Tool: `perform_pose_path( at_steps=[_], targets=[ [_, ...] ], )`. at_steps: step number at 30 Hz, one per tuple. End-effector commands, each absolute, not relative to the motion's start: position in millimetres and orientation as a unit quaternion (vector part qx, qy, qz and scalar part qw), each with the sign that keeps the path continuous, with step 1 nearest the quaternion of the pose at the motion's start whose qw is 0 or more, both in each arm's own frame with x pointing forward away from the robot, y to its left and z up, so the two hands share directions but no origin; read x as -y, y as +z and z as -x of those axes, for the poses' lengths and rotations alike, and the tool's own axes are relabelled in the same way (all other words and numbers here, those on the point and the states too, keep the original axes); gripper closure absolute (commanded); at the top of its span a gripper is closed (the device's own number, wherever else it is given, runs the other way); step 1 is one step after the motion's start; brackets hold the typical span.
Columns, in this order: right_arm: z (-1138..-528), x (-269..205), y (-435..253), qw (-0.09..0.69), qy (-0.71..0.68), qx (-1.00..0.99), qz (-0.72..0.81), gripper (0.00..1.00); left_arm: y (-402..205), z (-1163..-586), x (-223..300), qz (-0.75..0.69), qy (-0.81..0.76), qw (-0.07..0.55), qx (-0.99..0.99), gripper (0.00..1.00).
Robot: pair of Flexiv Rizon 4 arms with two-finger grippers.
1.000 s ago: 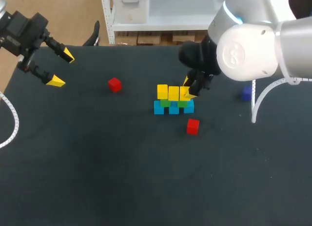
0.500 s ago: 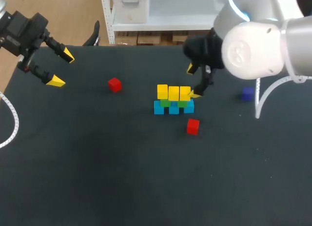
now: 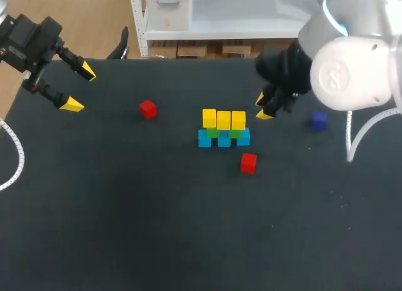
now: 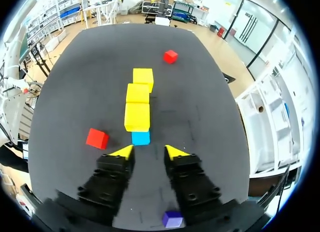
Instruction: Place the blue cubes, place green cubes on the blue cubes, place the yellow cubes on the green cubes, then place the red cubes on the yellow cubes, and place purple cube on the red cubes.
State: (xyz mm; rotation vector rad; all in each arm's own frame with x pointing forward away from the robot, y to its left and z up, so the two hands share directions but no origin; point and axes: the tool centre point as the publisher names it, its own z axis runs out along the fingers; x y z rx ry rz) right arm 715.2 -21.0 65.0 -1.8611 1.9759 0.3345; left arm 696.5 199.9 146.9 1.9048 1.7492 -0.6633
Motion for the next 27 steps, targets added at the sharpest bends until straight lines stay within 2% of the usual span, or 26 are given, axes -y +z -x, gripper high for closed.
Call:
perform_pose_path(
  at_steps=[1,27],
  targets=[
    [-713.3,19.3,63.0,0.203,0.123,-0.705,0.668,1.0,146.6,-697.9,-200.3,-0.695,-0.242,0.233,-0.636,0.0],
    [-702.6,0.7,52.9,0.186,0.144,-0.685,0.69,1.0,146.6,-697.9,-200.3,-0.695,-0.242,0.233,-0.636,0.0]
  ],
)
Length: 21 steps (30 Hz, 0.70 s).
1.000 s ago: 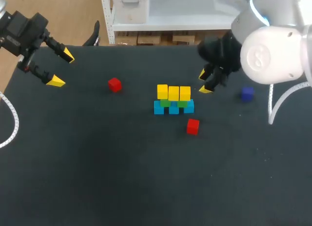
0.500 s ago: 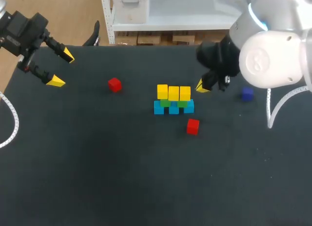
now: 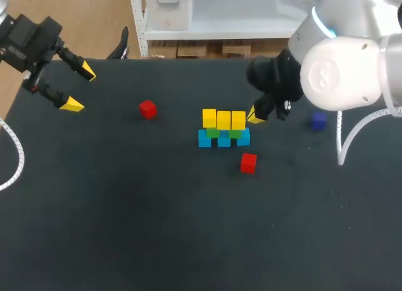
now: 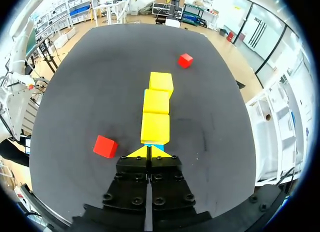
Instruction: Place the blue cubes, place green cubes on the blue cubes, place the yellow cubes on the green cubes, then place the red cubes on the yellow cubes, and place purple cube on the red cubes.
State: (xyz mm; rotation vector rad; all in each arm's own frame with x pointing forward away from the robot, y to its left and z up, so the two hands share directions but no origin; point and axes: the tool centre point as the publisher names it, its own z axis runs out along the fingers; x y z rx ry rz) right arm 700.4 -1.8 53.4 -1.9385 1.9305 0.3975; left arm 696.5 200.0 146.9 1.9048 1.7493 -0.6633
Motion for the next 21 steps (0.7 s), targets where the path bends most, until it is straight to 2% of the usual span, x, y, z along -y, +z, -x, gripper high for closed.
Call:
perform_pose_path(
  at_steps=[1,21],
  targets=[
    [-702.5,0.4,52.8,0.186,0.144,-0.684,0.69,1.0,146.6,-697.9,-200.3,-0.695,-0.242,0.233,-0.636,0.0],
    [-702.5,-4.6,53.2,0.185,0.146,-0.681,0.694,1.0,146.6,-697.9,-200.3,-0.695,-0.242,0.233,-0.636,0.0]
  ],
)
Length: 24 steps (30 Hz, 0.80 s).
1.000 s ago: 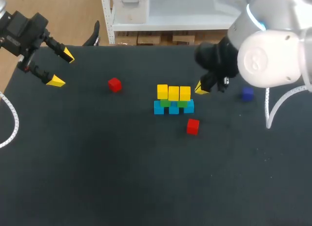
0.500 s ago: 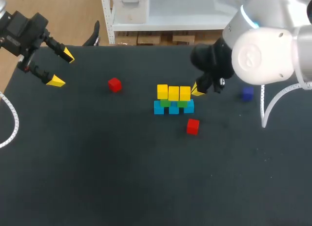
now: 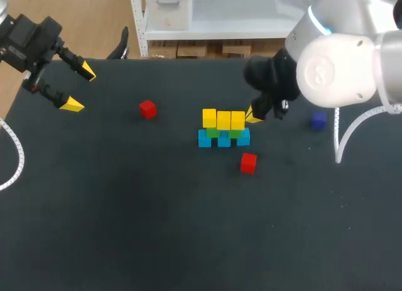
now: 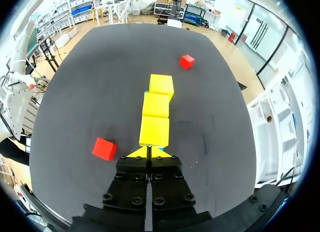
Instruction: Place the blue cubes, place green cubes on the blue cubes, place the yellow cubes on the green cubes, then place the red cubes on the yellow cubes, and place purple cube on the red cubes.
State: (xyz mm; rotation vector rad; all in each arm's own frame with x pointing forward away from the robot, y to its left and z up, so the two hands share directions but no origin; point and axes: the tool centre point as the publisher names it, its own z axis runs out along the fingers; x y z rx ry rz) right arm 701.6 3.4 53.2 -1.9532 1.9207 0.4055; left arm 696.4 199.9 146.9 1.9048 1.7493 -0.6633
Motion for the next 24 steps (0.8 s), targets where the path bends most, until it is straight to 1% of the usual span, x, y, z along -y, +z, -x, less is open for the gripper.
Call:
perform_pose_path(
  at_steps=[1,9,19,20,21,22,23,24],
  targets=[
    [-702.5,-4.7,53.2,0.185,0.146,-0.68,0.694,1.0,146.6,-697.9,-200.3,-0.695,-0.242,0.233,-0.636,0.0],
    [-701.4,-1.2,53.4,0.184,0.145,-0.682,0.693,1.0,146.6,-697.9,-200.3,-0.695,-0.242,0.233,-0.636,0.0],
    [-703.7,23.6,53.7,0.182,0.137,-0.696,0.681,0.99,146.6,-697.9,-200.3,-0.695,-0.242,0.233,-0.636,0.0],
    [-703.2,26.5,53.5,0.182,0.138,-0.696,0.681,0.84,146.6,-697.9,-200.3,-0.695,-0.242,0.233,-0.636,0.0],
    [-702.5,28.8,53.3,0.179,0.142,-0.695,0.682,0.71,146.6,-697.9,-200.3,-0.695,-0.242,0.233,-0.636,0.0],
    [-702.0,31.2,52.8,0.179,0.142,-0.695,0.682,0.59,146.6,-697.9,-200.3,-0.695,-0.242,0.233,-0.636,0.0],
    [-701.1,33.6,53.0,0.177,0.143,-0.695,0.682,0.51,146.6,-697.9,-200.3,-0.695,-0.242,0.233,-0.636,0.0],
    [-700.0,35.7,53.3,0.176,0.146,-0.694,0.683,0.17,146.6,-697.9,-200.3,-0.695,-0.242,0.233,-0.636,0.0]
  ],
)
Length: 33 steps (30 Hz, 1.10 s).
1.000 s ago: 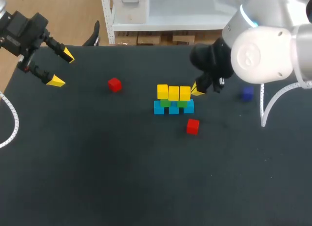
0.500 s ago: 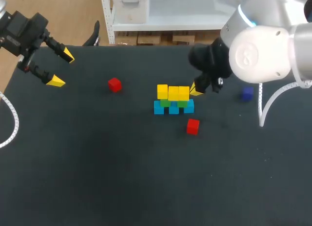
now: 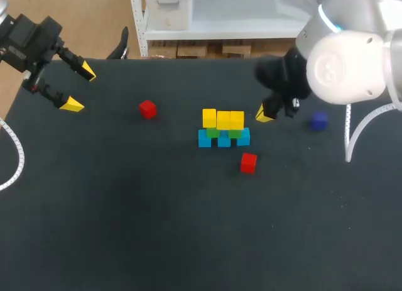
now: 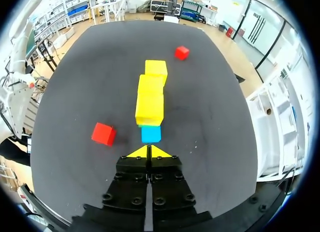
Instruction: Place the blue cubes, place green cubes on the blue cubes, place the yellow cubes on the green cubes, then place the red cubes on the yellow cubes, and place purple cube on the red cubes.
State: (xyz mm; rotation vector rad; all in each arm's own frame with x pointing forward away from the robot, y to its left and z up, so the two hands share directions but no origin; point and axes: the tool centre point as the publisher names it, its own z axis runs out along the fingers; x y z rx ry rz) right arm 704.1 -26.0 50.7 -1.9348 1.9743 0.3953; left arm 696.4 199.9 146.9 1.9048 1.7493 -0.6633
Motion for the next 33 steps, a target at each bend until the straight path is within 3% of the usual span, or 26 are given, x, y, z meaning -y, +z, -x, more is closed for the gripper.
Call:
perform_pose_path(
  at_steps=[1,23,33],
  targets=[
    [-699.3,37.6,53.6,0.176,0.146,-0.693,0.683,0.0,146.6,-697.9,-200.3,-0.695,-0.242,0.233,-0.636,0.0],
    [-650.5,75.8,64.7,0.193,0.145,-0.718,0.652,0.0,146.6,-697.9,-200.3,-0.695,-0.242,0.233,-0.636,0.0],
    [-618.8,60.9,55.7,0.211,0.186,-0.756,0.59,0.0,146.6,-697.9,-200.3,-0.695,-0.242,0.233,-0.636,0.0]
  ],
)
